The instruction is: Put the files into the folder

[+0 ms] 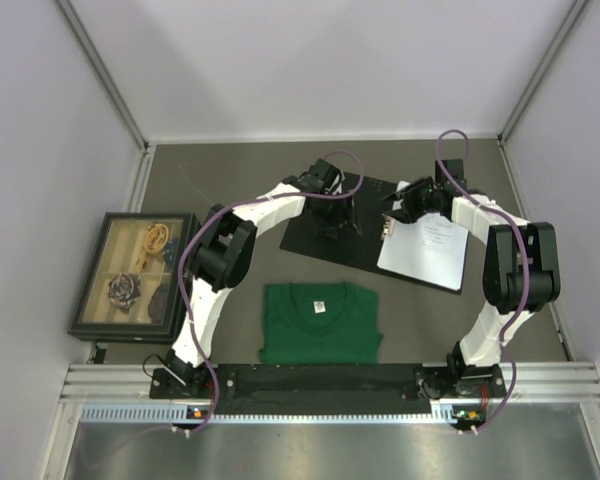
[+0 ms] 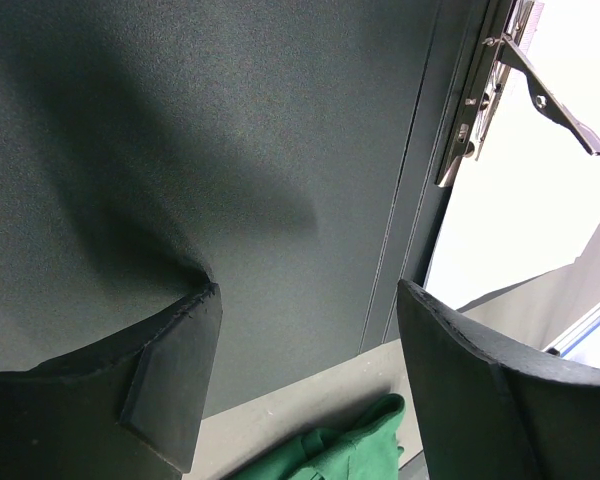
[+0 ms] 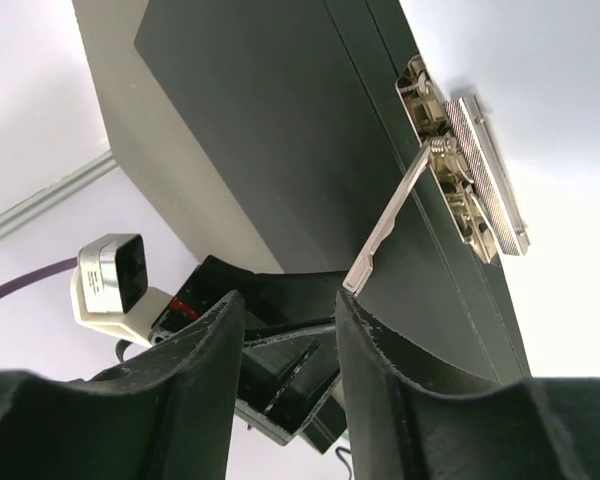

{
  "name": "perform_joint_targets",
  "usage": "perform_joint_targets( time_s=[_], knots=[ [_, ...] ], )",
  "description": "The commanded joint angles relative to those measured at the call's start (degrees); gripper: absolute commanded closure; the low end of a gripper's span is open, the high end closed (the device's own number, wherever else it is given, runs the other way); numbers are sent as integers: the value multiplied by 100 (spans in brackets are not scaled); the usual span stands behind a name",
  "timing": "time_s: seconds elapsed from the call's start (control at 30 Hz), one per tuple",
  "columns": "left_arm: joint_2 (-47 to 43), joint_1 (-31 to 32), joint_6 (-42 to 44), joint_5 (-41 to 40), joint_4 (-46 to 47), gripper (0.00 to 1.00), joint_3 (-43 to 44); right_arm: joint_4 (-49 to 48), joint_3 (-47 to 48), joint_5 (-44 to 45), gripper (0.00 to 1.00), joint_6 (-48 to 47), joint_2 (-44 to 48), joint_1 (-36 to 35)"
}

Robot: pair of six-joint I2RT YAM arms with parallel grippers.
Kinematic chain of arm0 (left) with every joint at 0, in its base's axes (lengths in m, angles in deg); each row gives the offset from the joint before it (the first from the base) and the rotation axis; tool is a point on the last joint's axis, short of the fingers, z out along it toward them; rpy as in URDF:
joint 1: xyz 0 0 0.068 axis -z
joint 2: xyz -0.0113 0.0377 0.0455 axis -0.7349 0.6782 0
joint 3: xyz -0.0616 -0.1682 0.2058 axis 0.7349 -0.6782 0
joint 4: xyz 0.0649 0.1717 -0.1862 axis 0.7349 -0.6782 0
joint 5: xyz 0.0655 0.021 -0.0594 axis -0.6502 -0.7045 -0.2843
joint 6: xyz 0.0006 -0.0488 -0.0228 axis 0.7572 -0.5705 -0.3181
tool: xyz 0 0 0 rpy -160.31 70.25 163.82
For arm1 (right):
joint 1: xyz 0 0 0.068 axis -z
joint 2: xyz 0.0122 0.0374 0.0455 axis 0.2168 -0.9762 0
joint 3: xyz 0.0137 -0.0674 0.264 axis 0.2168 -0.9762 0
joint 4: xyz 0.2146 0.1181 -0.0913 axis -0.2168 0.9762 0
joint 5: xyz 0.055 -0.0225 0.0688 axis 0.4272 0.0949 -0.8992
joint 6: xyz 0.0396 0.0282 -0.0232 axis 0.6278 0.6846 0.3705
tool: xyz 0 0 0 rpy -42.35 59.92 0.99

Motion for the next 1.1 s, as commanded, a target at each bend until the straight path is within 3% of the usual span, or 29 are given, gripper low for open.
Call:
perform_joint_targets(
  time_s=[0.0, 0.33, 0.7, 0.87, 1.0, 1.07],
  knots=[
    [-16, 22, 102, 51, 40, 24, 50, -100, 115, -153, 57, 47, 26, 50],
    [-7, 22, 120, 121, 84, 24, 50, -432, -420, -171, 55, 134, 237, 50],
    [-7, 22, 164, 130, 66, 24, 50, -469, -492, -83, 59, 214, 79, 111],
    [28, 22, 146, 174, 75, 24, 76, -214, -106, -118, 57, -504, 141, 190],
    [28, 22, 155, 227, 75, 24, 67, -215, 612, -145, 31, -1550, 63, 296],
    [28, 22, 146, 288, 84, 24, 58, 250, 1141, -171, 27, -2531, -357, 296]
  ],
)
